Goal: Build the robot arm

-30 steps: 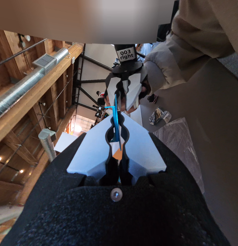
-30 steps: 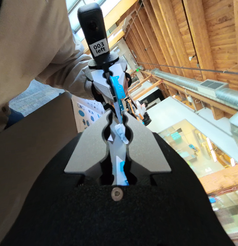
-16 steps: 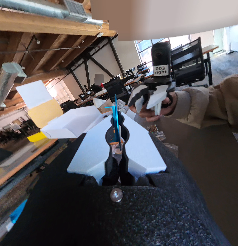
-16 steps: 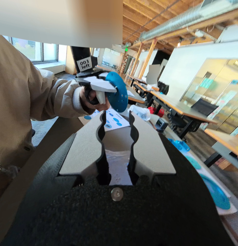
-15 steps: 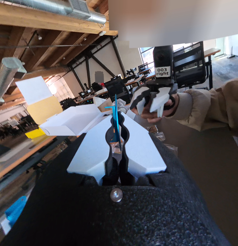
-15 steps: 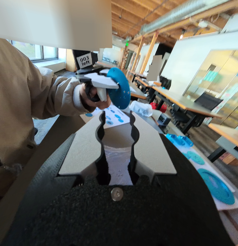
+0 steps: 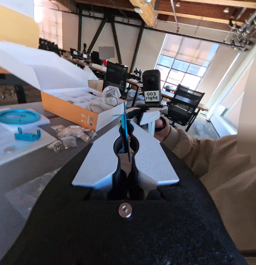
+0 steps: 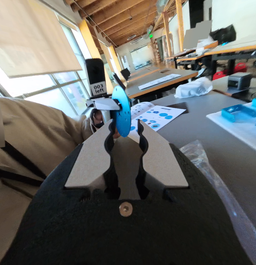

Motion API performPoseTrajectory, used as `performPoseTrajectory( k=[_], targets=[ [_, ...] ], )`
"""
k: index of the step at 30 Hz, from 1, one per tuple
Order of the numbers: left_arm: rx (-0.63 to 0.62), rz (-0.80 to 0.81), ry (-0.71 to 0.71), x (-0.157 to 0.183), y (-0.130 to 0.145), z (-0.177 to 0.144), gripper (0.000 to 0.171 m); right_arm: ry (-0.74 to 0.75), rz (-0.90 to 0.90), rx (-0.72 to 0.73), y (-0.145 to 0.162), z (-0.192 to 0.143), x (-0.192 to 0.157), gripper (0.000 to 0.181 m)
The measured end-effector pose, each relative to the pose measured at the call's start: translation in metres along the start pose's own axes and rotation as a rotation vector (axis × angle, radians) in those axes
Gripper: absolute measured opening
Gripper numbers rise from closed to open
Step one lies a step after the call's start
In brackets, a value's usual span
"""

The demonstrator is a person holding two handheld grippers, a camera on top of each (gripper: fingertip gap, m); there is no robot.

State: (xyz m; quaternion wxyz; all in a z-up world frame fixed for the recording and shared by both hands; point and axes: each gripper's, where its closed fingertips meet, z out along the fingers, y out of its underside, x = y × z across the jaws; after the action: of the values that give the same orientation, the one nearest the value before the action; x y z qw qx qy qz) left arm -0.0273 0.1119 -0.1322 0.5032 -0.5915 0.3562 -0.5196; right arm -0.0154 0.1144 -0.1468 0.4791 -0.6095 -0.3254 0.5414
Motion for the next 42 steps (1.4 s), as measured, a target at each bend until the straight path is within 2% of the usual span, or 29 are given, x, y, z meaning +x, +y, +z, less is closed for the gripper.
performPoseTrajectory(
  k=[2,3,6,8,11,13,16,19,23,29,32,36,42],
  targets=[
    [-0.002,-0.071,-0.059,-0.010,0.008,-0.002,0.001,0.019,0.015,-0.049,0.006,-0.003,0.008,0.030],
    [-0.017,-0.094,-0.120,-0.021,0.015,-0.005,0.001,0.074,-0.021,-0.099,0.013,-0.006,0.016,0.030],
    [-0.061,-0.102,-0.334,-0.064,0.039,-0.023,0.001,0.299,-0.239,-0.348,0.053,-0.023,0.044,0.030],
    [-0.115,-0.078,-0.437,-0.091,0.056,-0.034,0.001,0.360,-0.304,-0.513,0.082,-0.035,0.058,0.019],
    [-0.159,-0.100,-0.480,-0.112,0.074,-0.038,0.001,0.448,-0.349,-0.778,0.114,-0.061,0.089,0.017],
    [-0.166,-0.118,-0.478,-0.117,0.082,-0.036,0.001,0.450,-0.341,-0.883,0.127,-0.071,0.100,0.010],
    [-0.152,-0.204,-0.437,-0.115,0.092,-0.029,0.001,0.432,-0.340,-0.920,0.134,-0.071,0.109,0.010],
    [-0.135,-0.279,-0.390,-0.109,0.098,-0.028,0.001,0.382,-0.257,-0.941,0.139,-0.078,0.095,0.011],
    [-0.136,-0.304,-0.406,-0.115,0.106,-0.036,0.001,0.510,-0.242,-0.919,0.138,-0.106,0.089,0.005],
    [-0.145,-0.307,-0.355,-0.109,0.107,-0.030,0.001,0.592,-0.198,-0.922,0.152,-0.117,0.099,0.010],
    [-0.179,-0.248,-0.394,-0.111,0.112,-0.030,0.001,0.513,-0.163,-0.956,0.158,-0.107,0.089,0.015],
    [-0.216,-0.186,-0.425,-0.112,0.116,-0.028,0.001,0.384,-0.172,-0.924,0.168,-0.068,0.062,0.014],
    [-0.229,-0.215,-0.400,-0.108,0.121,-0.025,0.001,0.394,-0.234,-0.996,0.187,-0.056,0.062,0.012]
  ],
)
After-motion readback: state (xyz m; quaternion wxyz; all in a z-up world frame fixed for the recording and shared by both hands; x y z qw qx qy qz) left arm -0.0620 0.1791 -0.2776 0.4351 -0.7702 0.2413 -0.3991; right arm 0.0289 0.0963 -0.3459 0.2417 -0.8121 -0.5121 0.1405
